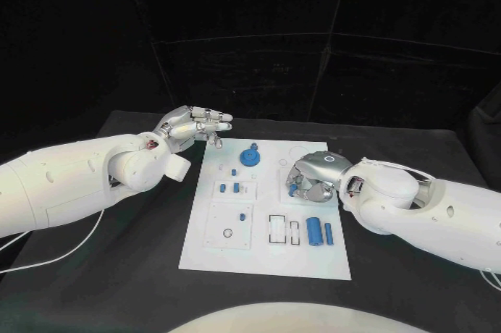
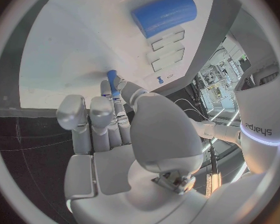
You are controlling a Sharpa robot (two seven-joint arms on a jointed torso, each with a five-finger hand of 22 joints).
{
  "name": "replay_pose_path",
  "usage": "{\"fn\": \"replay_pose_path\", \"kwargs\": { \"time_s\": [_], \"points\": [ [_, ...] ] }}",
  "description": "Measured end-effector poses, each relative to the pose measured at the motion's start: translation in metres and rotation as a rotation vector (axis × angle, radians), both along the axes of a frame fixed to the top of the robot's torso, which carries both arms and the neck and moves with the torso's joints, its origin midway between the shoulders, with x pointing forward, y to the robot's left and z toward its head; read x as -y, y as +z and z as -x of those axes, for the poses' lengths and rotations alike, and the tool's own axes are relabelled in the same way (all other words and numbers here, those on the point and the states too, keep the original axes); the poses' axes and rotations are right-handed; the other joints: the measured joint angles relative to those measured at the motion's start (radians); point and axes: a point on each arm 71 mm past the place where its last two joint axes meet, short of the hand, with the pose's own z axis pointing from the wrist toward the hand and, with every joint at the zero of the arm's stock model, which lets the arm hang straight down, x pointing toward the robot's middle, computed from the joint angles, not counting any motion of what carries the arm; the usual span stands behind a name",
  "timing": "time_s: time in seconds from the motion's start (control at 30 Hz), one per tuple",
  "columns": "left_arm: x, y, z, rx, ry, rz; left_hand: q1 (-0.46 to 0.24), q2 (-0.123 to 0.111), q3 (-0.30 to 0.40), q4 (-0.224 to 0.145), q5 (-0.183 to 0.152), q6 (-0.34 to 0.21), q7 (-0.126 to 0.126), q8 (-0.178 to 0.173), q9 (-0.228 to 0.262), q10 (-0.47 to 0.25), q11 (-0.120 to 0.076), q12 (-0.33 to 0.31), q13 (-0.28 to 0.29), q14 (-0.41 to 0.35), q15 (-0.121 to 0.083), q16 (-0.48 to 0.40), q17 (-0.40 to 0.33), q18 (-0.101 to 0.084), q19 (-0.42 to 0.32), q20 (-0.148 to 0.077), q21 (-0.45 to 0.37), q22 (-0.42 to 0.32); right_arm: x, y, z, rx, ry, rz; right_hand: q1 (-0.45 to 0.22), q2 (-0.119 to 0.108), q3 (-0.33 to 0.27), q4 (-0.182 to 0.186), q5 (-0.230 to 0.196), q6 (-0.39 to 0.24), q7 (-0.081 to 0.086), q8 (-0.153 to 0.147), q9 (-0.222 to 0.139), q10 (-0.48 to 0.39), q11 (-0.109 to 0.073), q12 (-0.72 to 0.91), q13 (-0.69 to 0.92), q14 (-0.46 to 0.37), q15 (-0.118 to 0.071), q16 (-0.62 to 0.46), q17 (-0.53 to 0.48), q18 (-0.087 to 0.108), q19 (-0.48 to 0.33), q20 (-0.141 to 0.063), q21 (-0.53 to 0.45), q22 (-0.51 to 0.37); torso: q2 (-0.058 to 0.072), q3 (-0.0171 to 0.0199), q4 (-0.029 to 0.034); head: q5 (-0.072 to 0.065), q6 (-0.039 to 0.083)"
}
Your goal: Assemble the parts on the task board
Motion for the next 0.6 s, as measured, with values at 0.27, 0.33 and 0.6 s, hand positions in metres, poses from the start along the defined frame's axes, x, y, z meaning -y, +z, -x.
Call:
{"fn": "replay_pose_path", "kwargs": {
  "time_s": [0.27, 0.33, 0.6],
  "points": [
    [-0.001, 0.0, 0.0, -0.001, 0.001, -0.001, 0.0, 0.0, 0.0, 0.0, 0.0, 0.0, 0.0, 0.0, 0.0, 0.0, 0.0, 0.0, 0.0, 0.0, 0.0, 0.0, 0.0, 0.0, 0.0, 0.0, 0.0, 0.0, 0.003, 0.011, 0.012, 0.005, 0.005, -0.085, -0.009, -0.009, 0.009, 0.008, 0.0, 0.0, 0.0, 0.002, 0.0, 0.0, 0.0, -0.023, 0.0, 0.004, 0.004, 0.004, 0.001, 0.0, 0.003, 0.003, 0.004, 0.004, -0.001, 0.0001, 0.0, 0.001, 0.001],
    [-0.001, 0.0, 0.0, -0.001, 0.002, -0.002, 0.0, 0.0, 0.0, 0.0, 0.0, 0.0, 0.0, 0.0, 0.0, 0.0, 0.0, 0.001, 0.0, 0.0, 0.0, 0.0, -0.001, 0.0, 0.0, 0.0, 0.0, 0.0, 0.004, 0.015, 0.015, -0.001, 0.002, -0.113, -0.014, -0.014, 0.01, 0.01, 0.0, 0.0, 0.0, 0.002, -0.001, 0.0, 0.0, -0.03, 0.0, 0.004, 0.004, 0.004, 0.001, 0.0, 0.003, 0.003, 0.004, 0.004, -0.001, 0.0001, 0.0, 0.001, 0.002],
    [-0.002, 0.0, -0.001, -0.002, 0.004, -0.003, 0.0, 0.0, 0.0, 0.0, 0.0, 0.0, 0.0, 0.0, 0.0, 0.0, 0.0, 0.004, 0.0, 0.0, 0.0, 0.0, -0.002, 0.0, 0.0, 0.0, 0.0, 0.0, -0.002, 0.033, 0.025, -0.005, 0.021, -0.22, -0.019, -0.019, 0.013, 0.012, 0.0, -0.004, 0.004, -0.004, -0.002, -0.006, 0.006, -0.039, -0.002, 0.004, 0.004, 0.008, 0.002, 0.0, 0.003, 0.004, 0.004, 0.005, -0.001, -0.0001, 0.0001, 0.004, 0.003]
  ]
}}
